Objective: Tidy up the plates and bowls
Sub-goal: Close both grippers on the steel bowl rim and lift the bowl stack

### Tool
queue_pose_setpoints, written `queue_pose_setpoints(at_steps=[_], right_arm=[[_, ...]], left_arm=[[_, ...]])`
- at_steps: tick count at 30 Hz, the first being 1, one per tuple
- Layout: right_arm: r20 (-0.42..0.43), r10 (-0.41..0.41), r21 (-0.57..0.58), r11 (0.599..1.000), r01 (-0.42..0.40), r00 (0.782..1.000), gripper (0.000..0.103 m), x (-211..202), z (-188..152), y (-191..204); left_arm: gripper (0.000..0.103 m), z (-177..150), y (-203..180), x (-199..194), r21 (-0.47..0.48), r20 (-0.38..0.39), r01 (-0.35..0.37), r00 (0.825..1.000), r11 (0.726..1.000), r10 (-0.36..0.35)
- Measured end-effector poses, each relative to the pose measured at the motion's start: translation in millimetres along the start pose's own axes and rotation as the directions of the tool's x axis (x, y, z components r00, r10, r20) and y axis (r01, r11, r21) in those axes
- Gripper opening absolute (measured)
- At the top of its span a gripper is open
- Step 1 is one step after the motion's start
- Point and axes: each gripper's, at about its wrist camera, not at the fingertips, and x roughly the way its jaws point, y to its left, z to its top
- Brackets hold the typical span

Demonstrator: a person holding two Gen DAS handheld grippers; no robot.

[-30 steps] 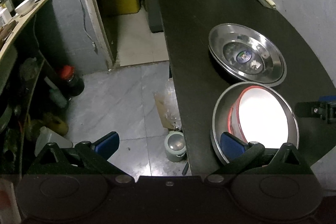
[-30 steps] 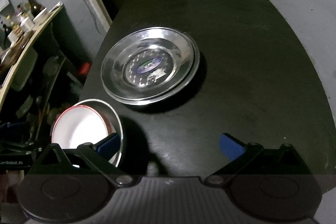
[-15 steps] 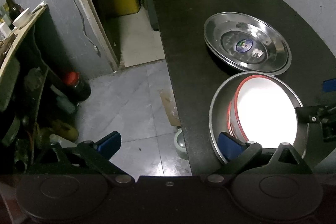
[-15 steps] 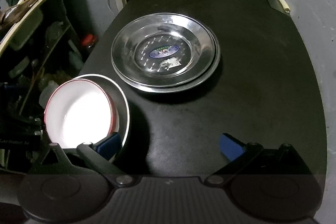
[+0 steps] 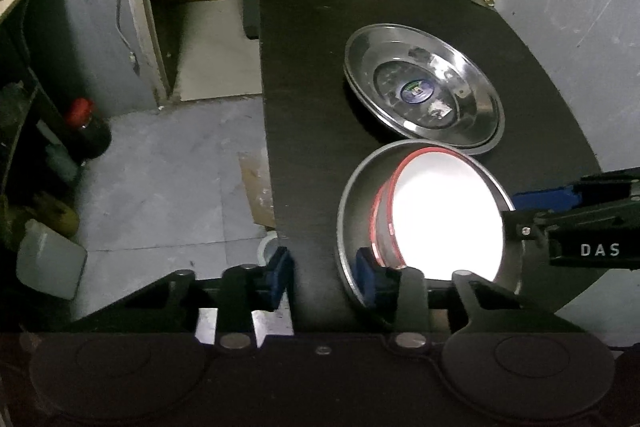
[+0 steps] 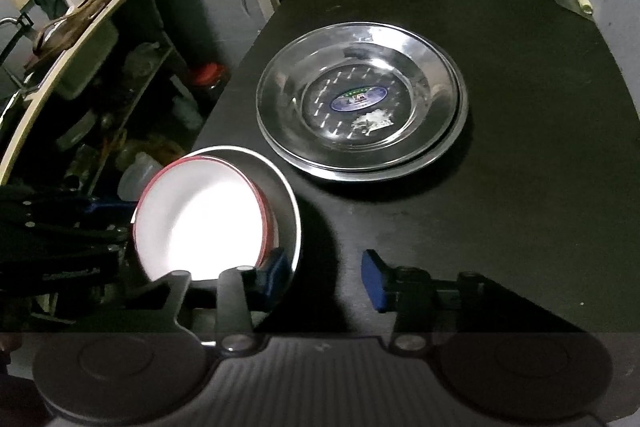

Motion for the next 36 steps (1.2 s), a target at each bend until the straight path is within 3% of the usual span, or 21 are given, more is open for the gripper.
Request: queue_pose_setpoints(at_steps=[6, 15, 25, 31, 36], right_arm=[[-0.026, 0.036, 0.031, 0.999, -0.035, 0.999, 0.033, 4.3, 4.7, -2.2], [-0.053, 0.088, 0.089, 0.993, -0.083, 0.995, 0.026, 16.4, 7.3, -8.8], [-0.056, 0.151, 0.166, 0.976, -0.14, 0.987, 0.026, 25.1, 6.8, -20.7], [-0.049, 0.167, 0.156, 0.975, -0.158, 0.985, 0.011, 22.8, 8.1, -18.3], [-0.045, 0.189, 0.199, 0.964, -0.177, 0.981, 0.011, 21.8, 6.7, -24.4]], left_arm=[[0.012, 2.3, -6.3, 0.7, -0.003, -0.003, 0.022, 1.0, 1.0, -0.022], [0.011, 3.0, -2.6, 2.3, -0.046, 0.006, 0.042, 0.999, 0.998, -0.042], [0.011, 3.9, 5.6, 5.4, -0.131, -0.002, 0.076, 0.997, 0.988, -0.077], [0.009, 4.7, 0.8, 7.5, -0.123, -0.004, 0.072, 0.997, 0.99, -0.073], [0.009, 5.3, -2.0, 8.4, -0.125, -0.006, 0.071, 0.997, 0.99, -0.072]])
